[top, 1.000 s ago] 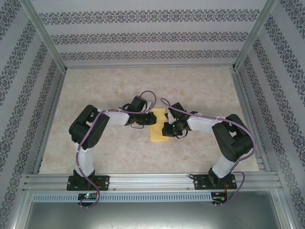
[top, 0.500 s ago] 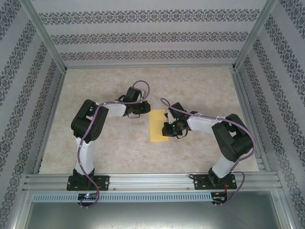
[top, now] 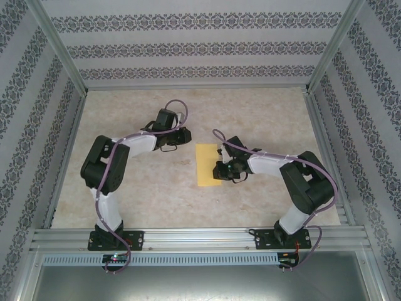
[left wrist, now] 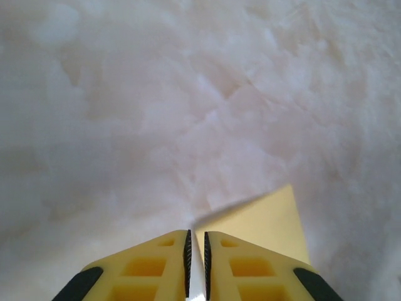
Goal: Fold a paper plane with a square sheet of paper (fold left side to right side)
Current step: First fold the square sheet of paper in half at the center of the table.
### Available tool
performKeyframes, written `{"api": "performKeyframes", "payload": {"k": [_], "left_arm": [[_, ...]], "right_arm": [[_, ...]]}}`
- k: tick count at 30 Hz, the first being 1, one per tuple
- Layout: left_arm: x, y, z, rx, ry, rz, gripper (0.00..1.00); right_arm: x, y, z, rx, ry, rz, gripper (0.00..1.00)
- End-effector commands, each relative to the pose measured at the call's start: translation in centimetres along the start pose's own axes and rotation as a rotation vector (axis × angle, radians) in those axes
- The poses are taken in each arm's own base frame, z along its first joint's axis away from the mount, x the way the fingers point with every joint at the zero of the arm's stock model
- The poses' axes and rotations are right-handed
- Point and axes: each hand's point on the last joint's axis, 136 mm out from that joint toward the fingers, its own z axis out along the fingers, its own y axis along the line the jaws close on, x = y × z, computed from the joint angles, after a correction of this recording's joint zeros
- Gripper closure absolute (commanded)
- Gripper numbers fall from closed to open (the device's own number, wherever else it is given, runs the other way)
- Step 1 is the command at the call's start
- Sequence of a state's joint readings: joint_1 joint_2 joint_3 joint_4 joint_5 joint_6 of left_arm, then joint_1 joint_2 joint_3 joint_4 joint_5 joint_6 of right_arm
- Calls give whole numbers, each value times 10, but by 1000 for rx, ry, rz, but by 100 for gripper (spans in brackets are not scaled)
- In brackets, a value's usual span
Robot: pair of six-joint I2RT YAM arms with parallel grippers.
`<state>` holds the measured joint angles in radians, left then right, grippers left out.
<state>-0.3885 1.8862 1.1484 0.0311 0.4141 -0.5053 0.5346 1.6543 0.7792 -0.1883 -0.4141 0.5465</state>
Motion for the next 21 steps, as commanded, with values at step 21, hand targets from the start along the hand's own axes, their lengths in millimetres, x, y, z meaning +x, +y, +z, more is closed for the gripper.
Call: {"api": "performKeyframes", "payload": {"k": [21], "left_arm": [[113,-61,18,158,221,-32,81]], "right_arm": [[-5,6,-22,-77,-88,40,87]]}}
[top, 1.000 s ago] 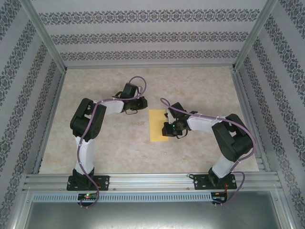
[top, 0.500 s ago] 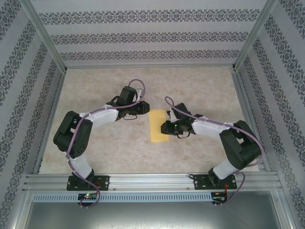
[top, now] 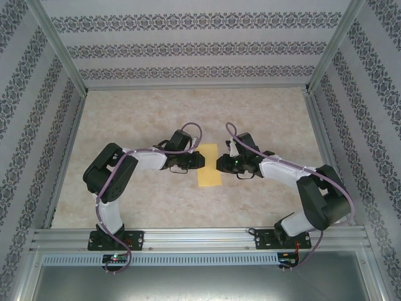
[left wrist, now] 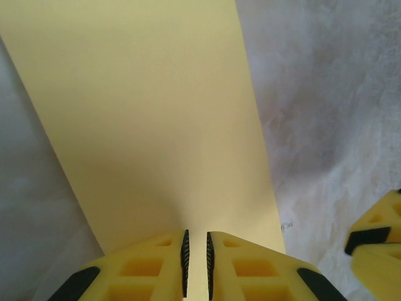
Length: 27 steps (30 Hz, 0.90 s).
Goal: Fold a paper plane with a square sheet of paper (fold left side to right side)
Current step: First fold the square sheet of paper in half at the center of the table.
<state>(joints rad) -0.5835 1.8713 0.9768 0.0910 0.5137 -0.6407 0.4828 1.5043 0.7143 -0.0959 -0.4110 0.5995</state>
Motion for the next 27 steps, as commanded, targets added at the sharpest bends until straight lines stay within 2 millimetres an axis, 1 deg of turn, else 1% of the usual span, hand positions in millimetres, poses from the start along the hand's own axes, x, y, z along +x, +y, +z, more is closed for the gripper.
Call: {"api": "performKeyframes", "payload": {"k": [1,5,9,13,20,23,25,27], "left_arm": [[-4,-11,2,40,-24,11,81],[-2,-7,4,31,-20,8,82],[2,-2,6,18,-12,3,82],[7,9,10,-16,-8,-2,82],[10,33,14,-103,-26,-5,85],[6,44,10,-137,-49,-3,85],[-2,48,5,-148,-69,-3,85],[-14,53,-3,-156,-92,-7,85]], "right_arm": [[26,-6,12,5,96,25,89],[40,-14,23,32,159,47,92],[48,-27,29,87,195,61,93],[53,-37,29,139,222,63,94],[60,-45,29,170,248,68,94],[61,-46,28,177,251,69,94],[63,-48,27,185,255,69,95],[63,-48,27,185,253,68,95]]}}
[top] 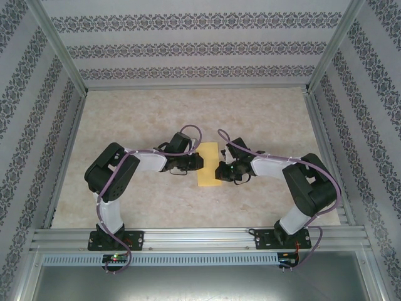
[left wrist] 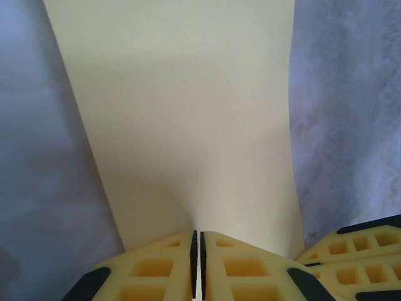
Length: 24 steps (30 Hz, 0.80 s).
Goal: Fold a paper plane with a square sheet of paper (fold left side to right side)
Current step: First fold the square sheet of paper in half at the center of the table.
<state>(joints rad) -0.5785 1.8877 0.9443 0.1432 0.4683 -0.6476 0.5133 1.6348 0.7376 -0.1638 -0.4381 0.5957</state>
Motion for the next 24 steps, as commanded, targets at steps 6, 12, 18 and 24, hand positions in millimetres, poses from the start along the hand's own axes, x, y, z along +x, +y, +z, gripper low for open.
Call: {"api": "performKeyframes", "payload": {"k": [6,12,18,24], "left_arm": [[-52,29,-29,-113,-122,33,83],[-48,3,-51,-51,-132,64,81],[-7,-23,-49,46,-41,50,81],[24,-43,-24,109,52,33,80]], "right_arm": [[13,-4,3,-3,13,-1,93],[-16,25,-22,-78,-134,-51,82],[-31,14,-47,-44,-244,-39,67],[-36,4,-56,-101,-291,40,54]]}}
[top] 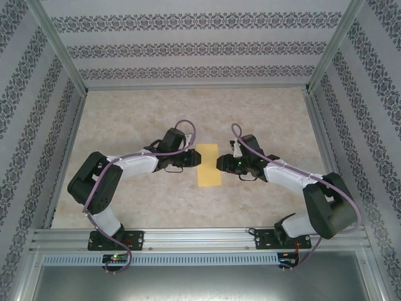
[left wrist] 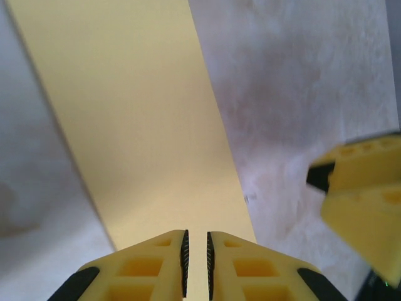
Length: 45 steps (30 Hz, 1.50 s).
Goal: Fold a paper plane with a square sheet of paper (fold left side to right side)
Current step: First fold the square sheet of paper in half at the center of the table, then fold the triangle a second time at the center of the table.
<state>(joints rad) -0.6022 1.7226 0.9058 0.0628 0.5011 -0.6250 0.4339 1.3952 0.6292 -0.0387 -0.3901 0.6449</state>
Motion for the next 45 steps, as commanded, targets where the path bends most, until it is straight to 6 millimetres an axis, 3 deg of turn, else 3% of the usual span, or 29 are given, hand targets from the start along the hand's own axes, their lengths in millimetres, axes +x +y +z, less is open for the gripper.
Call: {"api": "performKeyframes", "payload": {"k": [1,9,18,39,45], "left_arm": [[18,-10,17,46,59,-27,80],[27,18,24,-87,49,-54,82],[24,23,9,-140,11,-38,82],[47,45,11,-191,54,-65,85],[50,48,12,-191,54,-67,85]], "right_arm": [[-3,-3,-2,-27,-27,42,52],[4,-10,-1,-20,0,64,48],[8,-13,0,-3,18,63,48],[40,-12,6,-2,237,136,55],[40,-10,11,-11,244,158,57]]}}
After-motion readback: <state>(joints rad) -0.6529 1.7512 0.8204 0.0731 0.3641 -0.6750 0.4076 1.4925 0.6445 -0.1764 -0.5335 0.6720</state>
